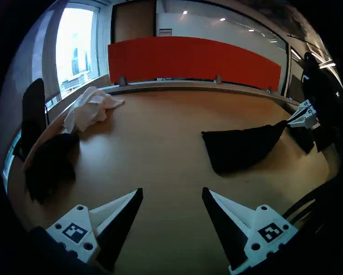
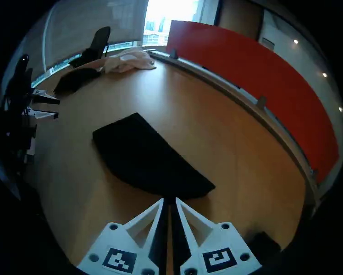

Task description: Fold towel

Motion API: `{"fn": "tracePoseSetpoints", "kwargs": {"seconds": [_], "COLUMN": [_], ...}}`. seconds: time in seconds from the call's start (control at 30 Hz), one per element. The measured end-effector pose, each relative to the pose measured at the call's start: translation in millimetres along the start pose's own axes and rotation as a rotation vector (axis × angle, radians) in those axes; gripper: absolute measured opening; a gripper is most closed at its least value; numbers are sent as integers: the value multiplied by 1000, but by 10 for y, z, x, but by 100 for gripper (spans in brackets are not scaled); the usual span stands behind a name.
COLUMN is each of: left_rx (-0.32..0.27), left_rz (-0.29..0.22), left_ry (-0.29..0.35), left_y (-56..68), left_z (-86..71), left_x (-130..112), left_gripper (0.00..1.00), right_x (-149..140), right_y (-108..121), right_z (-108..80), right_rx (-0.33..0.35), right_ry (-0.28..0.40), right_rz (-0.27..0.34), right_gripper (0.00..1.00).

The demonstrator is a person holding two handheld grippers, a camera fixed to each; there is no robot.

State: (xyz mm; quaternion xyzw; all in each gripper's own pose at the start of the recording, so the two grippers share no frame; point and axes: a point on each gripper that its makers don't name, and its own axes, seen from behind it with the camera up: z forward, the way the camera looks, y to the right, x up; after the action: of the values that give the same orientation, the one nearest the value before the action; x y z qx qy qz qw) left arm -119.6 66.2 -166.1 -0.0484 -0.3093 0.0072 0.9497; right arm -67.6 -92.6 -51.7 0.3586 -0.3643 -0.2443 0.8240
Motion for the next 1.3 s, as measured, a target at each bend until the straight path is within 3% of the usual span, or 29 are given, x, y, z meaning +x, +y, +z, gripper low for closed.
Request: {"fn": "tracePoseSetpoints", "kwargs": {"seconds": [0.4, 0.67, 1.0, 1.3], "left_rx": [-2, 7, 31, 58], "left_rz": [22, 3, -12, -33], "left_ry": [3, 1, -7, -1], "left_y": [0, -12, -80, -185], "left_z": [-70, -128, -207, -302], "left_x": [-86, -138, -213, -235], "left_gripper": [96, 96, 96, 96], "right_x": [646, 1043, 1265, 1362], "right_y": [-130, -317, -520, -924], "right_z": [123, 257, 438, 783], "right_rx": [34, 83, 137, 225], "right_ry": [66, 106, 112, 94], "right_rz": [-114, -178, -233, -277], "right_gripper": [3, 3, 3, 3]}}
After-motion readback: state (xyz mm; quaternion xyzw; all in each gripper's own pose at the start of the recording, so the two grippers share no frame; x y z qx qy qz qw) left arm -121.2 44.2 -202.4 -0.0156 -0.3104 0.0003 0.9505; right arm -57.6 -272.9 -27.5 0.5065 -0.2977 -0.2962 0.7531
